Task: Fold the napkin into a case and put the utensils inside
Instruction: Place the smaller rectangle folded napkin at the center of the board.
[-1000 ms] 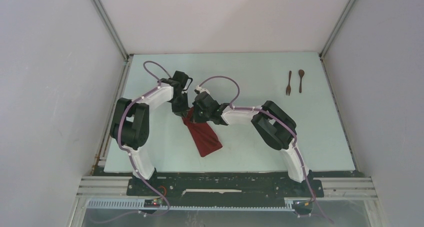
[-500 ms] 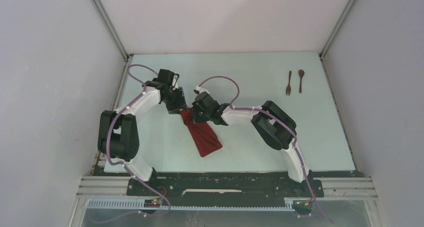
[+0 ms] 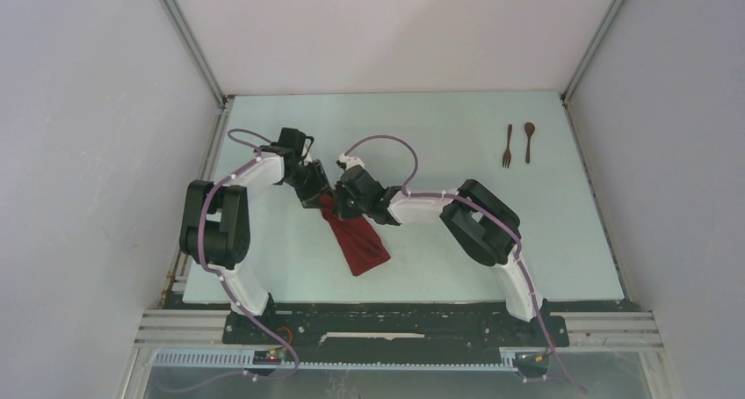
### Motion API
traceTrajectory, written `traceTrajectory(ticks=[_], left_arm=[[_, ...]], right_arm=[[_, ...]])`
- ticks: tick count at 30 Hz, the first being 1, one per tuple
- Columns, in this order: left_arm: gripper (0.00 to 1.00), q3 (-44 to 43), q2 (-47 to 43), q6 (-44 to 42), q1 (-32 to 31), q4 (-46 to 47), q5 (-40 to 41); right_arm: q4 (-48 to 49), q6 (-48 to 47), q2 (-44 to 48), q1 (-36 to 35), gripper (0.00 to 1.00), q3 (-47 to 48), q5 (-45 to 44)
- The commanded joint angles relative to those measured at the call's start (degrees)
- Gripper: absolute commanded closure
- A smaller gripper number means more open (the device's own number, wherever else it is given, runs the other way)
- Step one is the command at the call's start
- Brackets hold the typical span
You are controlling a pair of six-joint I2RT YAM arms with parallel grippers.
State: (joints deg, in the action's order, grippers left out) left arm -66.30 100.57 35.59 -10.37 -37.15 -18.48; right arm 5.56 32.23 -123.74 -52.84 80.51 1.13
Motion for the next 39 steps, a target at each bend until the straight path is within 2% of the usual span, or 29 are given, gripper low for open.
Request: traceTrajectory(ticks=[1,9,15,22,26,28,30,34,39], left_arm=[[0.49,0.38,0.39,1.32,0.39,-0.37,-1.43],[0.47,3.29,-2.29,1.47,0.87,0.33,-0.29],[0.55,5.81,-3.98,2.35,0.97,2.70,0.33],[0.76,4.88,-2.16,2.19,0.96,4.27,-0.93],[0.95,4.26,-2.18,1.03,1.51,3.36,-0.46],[1.00,4.04,-2.27,0.30,2.02,2.80,-0.30],[1.00,4.05,-2.36,-0.32,2.71,2.59,-0.58],[1.00,3.65,-1.70,-1.64,4.04,2.42,-3.00],[1.00,2.98,-0.51,-3.04,5.18,1.82,-5.80]], right_arm=[[1.37,-2.99,3.04,-1.34,1.00,-0.57,-3.22],[0.99,-3.53,3.24,-1.39,1.00,-0.57,-3.78],[1.30,-3.48,3.59,-1.39,1.00,-0.96,-3.60],[1.41,-4.36,3.82,-1.48,1.00,-0.96,-3.67],[1.74,-6.53,4.37,-1.48,1.00,-0.95,-4.00],[1.90,-9.17,4.82,-1.52,0.96,-0.96,-4.01],[3.07,-12.54,5.56,-1.69,0.89,-1.60,-3.82],[6.63,-17.47,6.98,-1.79,0.68,-2.86,-3.39],[9.70,-24.05,6.24,-3.26,0.51,-2.89,-3.72]])
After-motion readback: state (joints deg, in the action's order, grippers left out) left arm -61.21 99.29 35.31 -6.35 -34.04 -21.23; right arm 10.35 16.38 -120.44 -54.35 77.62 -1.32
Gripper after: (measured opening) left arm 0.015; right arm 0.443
